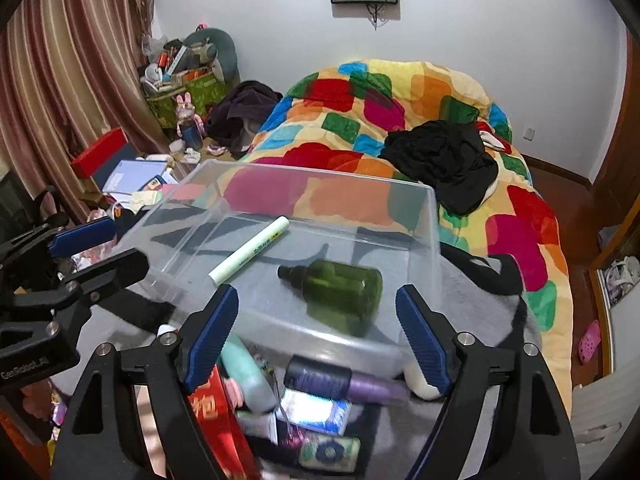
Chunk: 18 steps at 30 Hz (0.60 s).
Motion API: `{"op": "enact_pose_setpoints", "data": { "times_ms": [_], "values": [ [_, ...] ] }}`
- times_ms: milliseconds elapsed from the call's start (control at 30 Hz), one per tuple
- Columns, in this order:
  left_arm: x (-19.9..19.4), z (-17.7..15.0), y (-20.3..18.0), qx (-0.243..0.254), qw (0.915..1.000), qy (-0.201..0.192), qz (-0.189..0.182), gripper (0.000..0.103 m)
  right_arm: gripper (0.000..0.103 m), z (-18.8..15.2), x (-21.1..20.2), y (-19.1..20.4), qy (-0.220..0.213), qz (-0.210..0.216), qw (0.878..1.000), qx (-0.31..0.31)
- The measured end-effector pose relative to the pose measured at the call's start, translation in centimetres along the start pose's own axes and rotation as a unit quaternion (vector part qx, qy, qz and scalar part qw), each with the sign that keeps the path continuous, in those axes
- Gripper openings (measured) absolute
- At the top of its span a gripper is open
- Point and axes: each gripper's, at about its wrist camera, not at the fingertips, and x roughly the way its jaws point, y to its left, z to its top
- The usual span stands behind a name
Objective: Organize objects
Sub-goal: 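Grasp beige tube with left gripper while right gripper grasps red tea package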
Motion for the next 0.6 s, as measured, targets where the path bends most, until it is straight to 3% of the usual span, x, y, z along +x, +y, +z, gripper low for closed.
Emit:
{"op": "enact_pose_setpoints", "data": {
  "times_ms": [100, 333, 600],
  "values": [
    [-0.8, -1.1, -0.5, 0.006, 1.0000, 0.000, 0.003, 0.078, 0.082, -0.8, -1.2, -0.7, -0.009, -0.004, 1.000, 0.006],
    [-0.8, -5.1, -1.3, 0.009, 0.9993, 0.036, -0.003, 0.079, 0.082, -3.9, -3.0, -1.8, -0.009, -0.019, 1.000, 0.003],
    [-1.0, -9.6, -1.1, -0.043, 0.9951, 0.076, -0.047, 0.079, 0.082, -7.1, -3.8, -1.3, 0.004, 0.031, 0.999, 0.018]
  ]
}}
